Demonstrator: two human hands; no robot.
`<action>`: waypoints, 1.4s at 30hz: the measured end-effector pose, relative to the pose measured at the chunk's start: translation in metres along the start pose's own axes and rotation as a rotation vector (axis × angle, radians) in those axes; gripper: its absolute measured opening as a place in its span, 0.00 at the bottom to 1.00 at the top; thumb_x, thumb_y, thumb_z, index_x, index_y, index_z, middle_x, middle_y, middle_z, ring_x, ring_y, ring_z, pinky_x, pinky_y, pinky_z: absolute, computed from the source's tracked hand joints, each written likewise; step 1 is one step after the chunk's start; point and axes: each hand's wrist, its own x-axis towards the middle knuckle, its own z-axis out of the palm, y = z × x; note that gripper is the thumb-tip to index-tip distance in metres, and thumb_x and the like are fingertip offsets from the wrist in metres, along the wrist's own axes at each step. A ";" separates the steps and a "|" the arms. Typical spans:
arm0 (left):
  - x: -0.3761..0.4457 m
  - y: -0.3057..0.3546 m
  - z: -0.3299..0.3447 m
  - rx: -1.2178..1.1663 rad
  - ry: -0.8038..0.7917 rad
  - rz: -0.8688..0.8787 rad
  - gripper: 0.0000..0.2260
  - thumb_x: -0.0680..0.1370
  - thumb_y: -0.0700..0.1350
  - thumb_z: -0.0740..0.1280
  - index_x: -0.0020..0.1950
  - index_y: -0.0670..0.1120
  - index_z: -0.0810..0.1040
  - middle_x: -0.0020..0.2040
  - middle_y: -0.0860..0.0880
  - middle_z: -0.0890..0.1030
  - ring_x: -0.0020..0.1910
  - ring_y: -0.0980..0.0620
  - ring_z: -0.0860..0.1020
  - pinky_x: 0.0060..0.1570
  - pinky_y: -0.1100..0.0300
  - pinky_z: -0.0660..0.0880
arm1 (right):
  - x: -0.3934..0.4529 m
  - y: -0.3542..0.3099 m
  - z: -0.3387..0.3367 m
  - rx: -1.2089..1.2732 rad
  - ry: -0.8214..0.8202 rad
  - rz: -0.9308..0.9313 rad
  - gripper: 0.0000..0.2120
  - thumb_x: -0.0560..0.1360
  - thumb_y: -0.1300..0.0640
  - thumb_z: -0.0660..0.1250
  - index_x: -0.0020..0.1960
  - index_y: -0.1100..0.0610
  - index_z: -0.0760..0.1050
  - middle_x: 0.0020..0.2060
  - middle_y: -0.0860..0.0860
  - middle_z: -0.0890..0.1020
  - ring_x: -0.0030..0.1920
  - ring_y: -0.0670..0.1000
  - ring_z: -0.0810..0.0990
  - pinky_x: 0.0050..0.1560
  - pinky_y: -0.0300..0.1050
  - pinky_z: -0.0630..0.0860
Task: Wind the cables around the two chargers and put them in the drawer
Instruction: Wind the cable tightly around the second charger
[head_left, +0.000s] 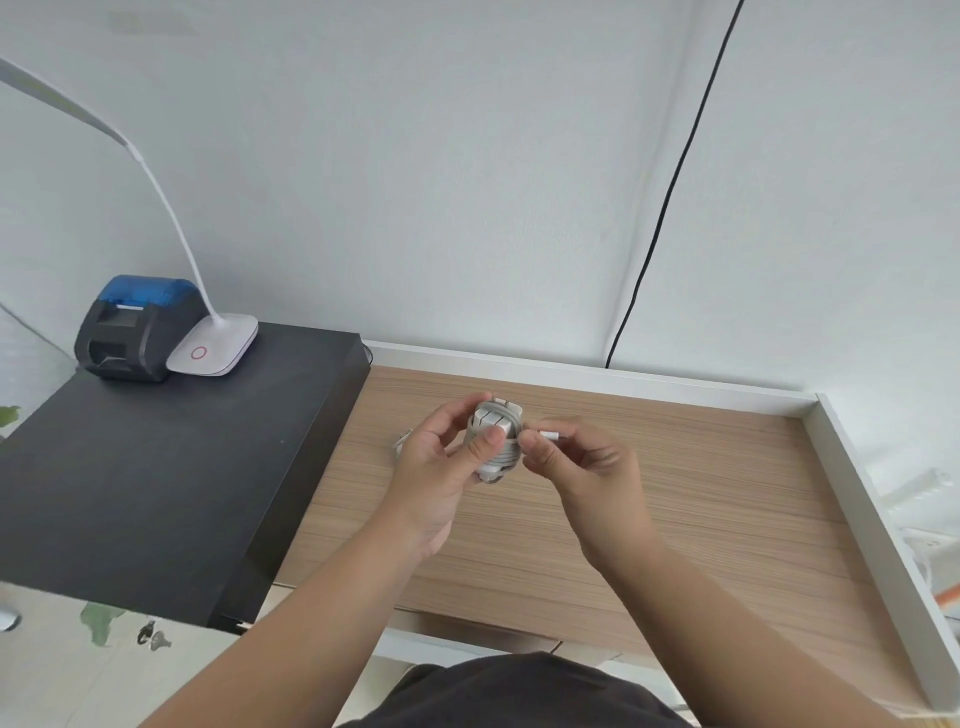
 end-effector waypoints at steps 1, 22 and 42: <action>-0.001 0.000 -0.001 -0.008 -0.007 0.011 0.23 0.66 0.44 0.77 0.60 0.47 0.78 0.58 0.46 0.81 0.52 0.49 0.82 0.48 0.53 0.79 | 0.000 -0.002 0.003 0.091 0.010 0.063 0.06 0.67 0.56 0.75 0.42 0.56 0.84 0.43 0.58 0.85 0.44 0.53 0.82 0.48 0.50 0.79; -0.013 0.007 -0.014 0.073 -0.117 0.071 0.26 0.61 0.42 0.79 0.57 0.52 0.80 0.52 0.52 0.82 0.51 0.53 0.80 0.45 0.61 0.77 | -0.011 -0.021 0.022 0.398 0.064 0.183 0.06 0.65 0.65 0.73 0.40 0.57 0.84 0.37 0.55 0.85 0.37 0.50 0.82 0.41 0.39 0.78; -0.017 0.008 0.005 0.561 -0.007 0.474 0.26 0.64 0.41 0.80 0.61 0.48 0.79 0.54 0.53 0.78 0.57 0.50 0.78 0.48 0.56 0.80 | -0.002 -0.032 -0.017 -1.014 -0.139 -0.810 0.06 0.72 0.60 0.67 0.44 0.57 0.83 0.37 0.51 0.80 0.36 0.53 0.78 0.33 0.43 0.76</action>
